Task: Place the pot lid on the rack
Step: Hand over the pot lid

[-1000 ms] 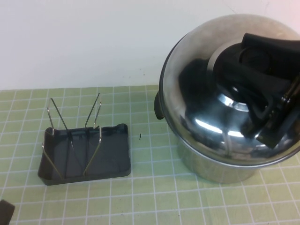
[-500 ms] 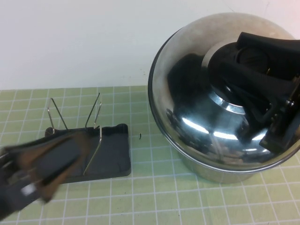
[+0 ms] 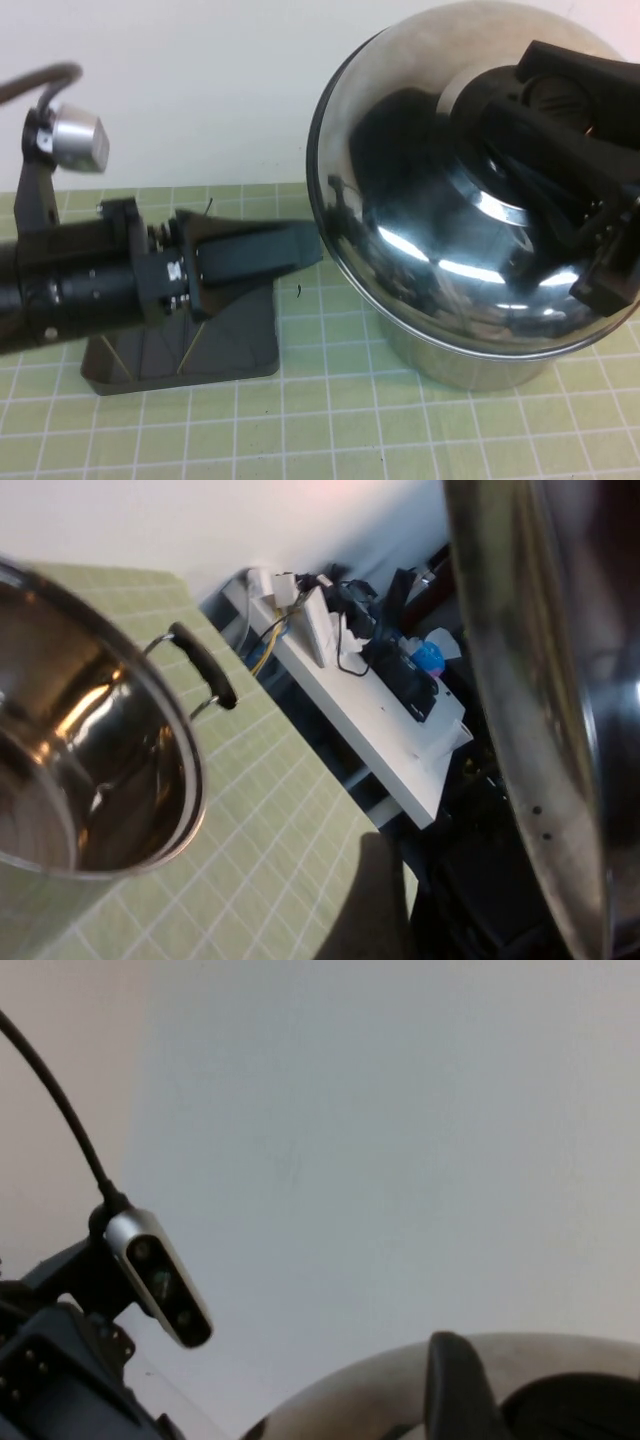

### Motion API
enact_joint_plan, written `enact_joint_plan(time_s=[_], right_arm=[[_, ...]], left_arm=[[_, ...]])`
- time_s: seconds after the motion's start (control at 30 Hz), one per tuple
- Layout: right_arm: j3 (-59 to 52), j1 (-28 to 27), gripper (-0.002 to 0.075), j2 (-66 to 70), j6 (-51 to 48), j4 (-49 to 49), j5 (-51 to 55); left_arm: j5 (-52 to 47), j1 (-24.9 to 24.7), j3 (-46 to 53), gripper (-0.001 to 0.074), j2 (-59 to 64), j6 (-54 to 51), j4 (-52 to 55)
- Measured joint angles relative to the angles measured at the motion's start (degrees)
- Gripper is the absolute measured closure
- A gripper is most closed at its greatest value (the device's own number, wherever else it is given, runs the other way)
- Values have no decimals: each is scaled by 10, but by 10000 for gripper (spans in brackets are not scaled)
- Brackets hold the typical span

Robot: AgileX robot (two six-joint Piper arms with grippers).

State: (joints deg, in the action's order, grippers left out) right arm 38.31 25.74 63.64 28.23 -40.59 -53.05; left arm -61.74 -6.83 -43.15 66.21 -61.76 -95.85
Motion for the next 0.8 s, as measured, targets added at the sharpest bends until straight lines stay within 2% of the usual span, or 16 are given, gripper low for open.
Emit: enact_joint_plan(time_s=[0.33, 0.6, 0.7, 0.8], right_arm=[[0, 0, 389, 0, 23, -6, -37], [0, 0, 389, 0, 48, -16, -43], [0, 0, 389, 0, 51, -23, -48], [0, -3, 389, 0, 55, -22, -35]], left_arm=[[-11, -12, -78, 185, 7, -18, 0], [82, -121, -115, 204, 15, -18, -1], [108, -154, -131, 301, 24, -15, -4], [115, -173, -143, 511, 25, -7, -14]])
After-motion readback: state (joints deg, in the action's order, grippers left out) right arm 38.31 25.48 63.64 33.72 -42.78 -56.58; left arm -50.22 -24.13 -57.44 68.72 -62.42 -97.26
